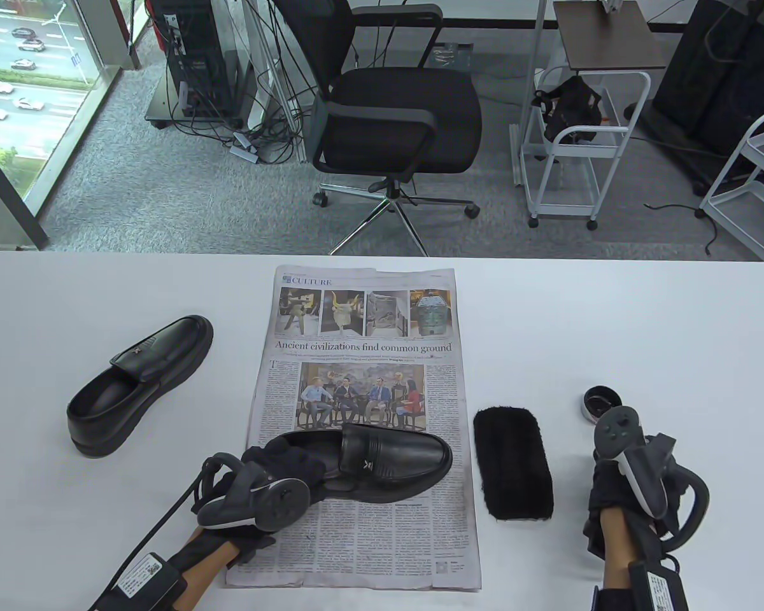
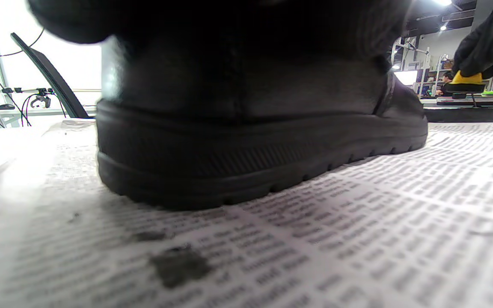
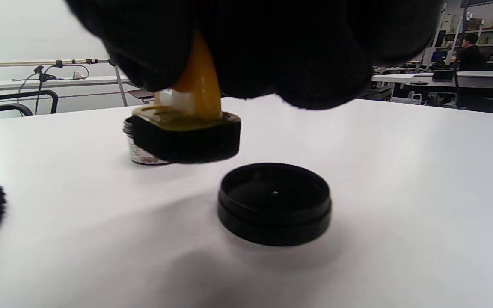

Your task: Dip and apply built-in sponge shoe polish on shoes

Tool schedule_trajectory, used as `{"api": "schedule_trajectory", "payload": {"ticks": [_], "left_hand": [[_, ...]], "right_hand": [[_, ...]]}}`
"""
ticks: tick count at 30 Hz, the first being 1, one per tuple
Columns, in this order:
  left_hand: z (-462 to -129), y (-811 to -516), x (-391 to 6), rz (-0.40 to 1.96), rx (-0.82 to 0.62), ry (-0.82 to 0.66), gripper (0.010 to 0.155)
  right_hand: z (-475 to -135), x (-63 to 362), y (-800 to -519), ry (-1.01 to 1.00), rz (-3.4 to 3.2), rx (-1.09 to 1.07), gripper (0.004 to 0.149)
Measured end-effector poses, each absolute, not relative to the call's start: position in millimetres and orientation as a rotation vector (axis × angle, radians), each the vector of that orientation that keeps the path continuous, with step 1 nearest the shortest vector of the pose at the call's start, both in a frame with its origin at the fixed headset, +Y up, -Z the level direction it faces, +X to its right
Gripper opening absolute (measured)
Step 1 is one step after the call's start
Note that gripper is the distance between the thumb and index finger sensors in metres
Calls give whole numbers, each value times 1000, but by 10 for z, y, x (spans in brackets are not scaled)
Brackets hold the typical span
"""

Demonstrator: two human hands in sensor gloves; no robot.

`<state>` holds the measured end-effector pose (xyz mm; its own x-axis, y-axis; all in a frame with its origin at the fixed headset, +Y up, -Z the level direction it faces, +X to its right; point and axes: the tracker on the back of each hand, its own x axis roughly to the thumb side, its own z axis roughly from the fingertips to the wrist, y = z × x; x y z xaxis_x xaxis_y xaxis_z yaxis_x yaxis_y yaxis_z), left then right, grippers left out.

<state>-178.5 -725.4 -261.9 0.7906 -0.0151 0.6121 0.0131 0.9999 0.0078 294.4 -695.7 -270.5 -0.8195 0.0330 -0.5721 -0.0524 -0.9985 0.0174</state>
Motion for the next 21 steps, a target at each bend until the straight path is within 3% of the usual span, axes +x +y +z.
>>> {"api": "schedule_trajectory", "payload": {"ticks": [21], "left_hand": [[-2619,-7254,-1785,-15,3,-659,46]], "right_hand": [[-2622,3154,-7092,124,2962,-1066,43]]}}
